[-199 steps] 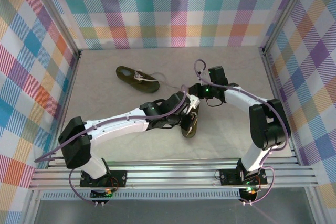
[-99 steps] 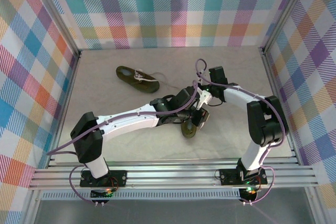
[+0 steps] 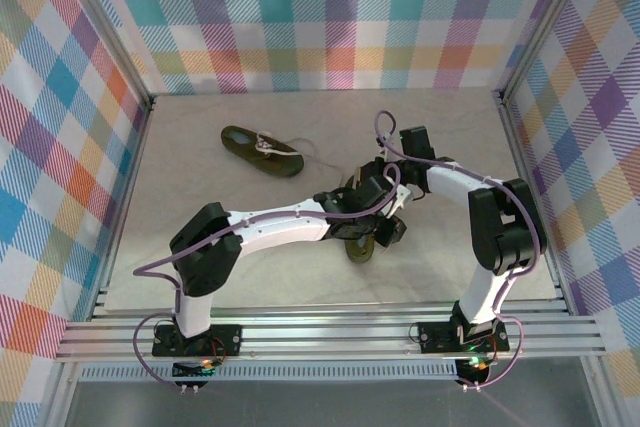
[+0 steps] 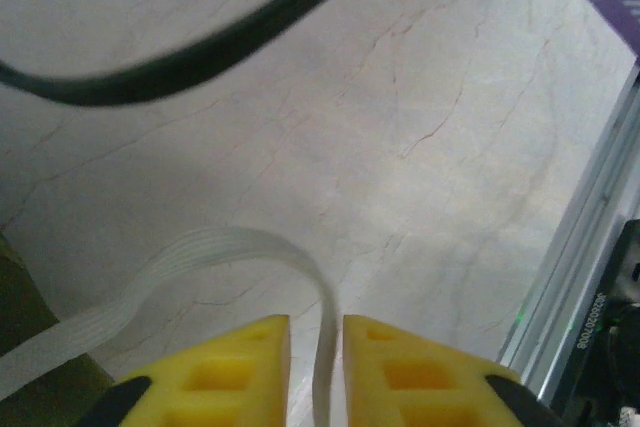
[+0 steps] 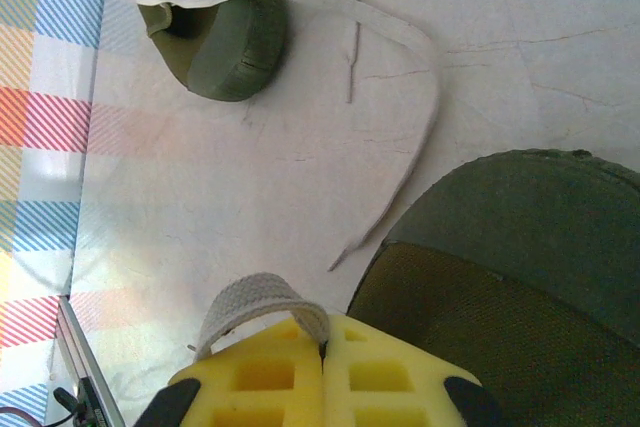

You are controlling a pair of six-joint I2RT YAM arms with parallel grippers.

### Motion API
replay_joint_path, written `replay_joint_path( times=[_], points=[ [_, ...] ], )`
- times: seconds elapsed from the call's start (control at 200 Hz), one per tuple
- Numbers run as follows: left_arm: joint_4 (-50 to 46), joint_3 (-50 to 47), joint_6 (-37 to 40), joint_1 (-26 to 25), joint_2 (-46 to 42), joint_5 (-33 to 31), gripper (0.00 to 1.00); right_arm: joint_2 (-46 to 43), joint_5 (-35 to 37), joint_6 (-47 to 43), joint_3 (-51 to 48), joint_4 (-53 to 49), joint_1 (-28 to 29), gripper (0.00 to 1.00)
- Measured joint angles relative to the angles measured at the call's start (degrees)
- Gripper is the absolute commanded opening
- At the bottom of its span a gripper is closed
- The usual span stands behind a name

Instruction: Tie the shoes

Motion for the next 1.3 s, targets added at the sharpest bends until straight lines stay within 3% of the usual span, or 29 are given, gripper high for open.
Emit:
replay_joint_path(
  times=[0.095, 0.165, 0.415, 0.595, 0.855, 0.985, 1.115, 1.305],
  points=[
    [0.33, 0.07, -0.07, 0.00, -0.09, -0.11, 0.51, 0.02, 0.02, 0.00, 0.02, 0.00, -0.13, 0.00],
    [0.98, 0.04, 0.09, 0.00, -0.39, -0.46, 0.55, 0.02, 0.02, 0.00, 0.02, -0.02, -0.13, 0.00],
    [3.04, -7.39, -0.37, 0.24, -11.78, -5.09, 0.59, 0.02, -0.42, -0.02, -0.13, 0.81, -0.13, 0.00],
    [6.01, -17.40, -5.22, 2.25, -22.23, -11.13, 0.56, -0.70, 0.33, 0.31, -1.84, 2.19, -0.09, 0.00],
    [5.53, -22.18, -7.87, 9.60, -23.56, -15.04, 0.52, -6.03, 2.03, -2.16, -5.68, 3.91, 2.21, 0.00],
    [7.06, -22.27, -5.84, 14.47, -23.56, -11.98, 0.54, -8.74, 2.25, -5.79, -7.34, 4.59, 2.95, 0.00],
    [10.01, -22.23, -3.48, 19.43, -22.86, -3.45, 0.56, -9.70, 2.23, -10.10, -7.76, 4.42, 2.99, 0.00],
    [12.55, -20.44, -0.90, 21.73, -17.14, 7.10, 0.57, -9.79, 2.23, -13.92, -7.76, 3.52, 2.99, 0.00]
  ],
)
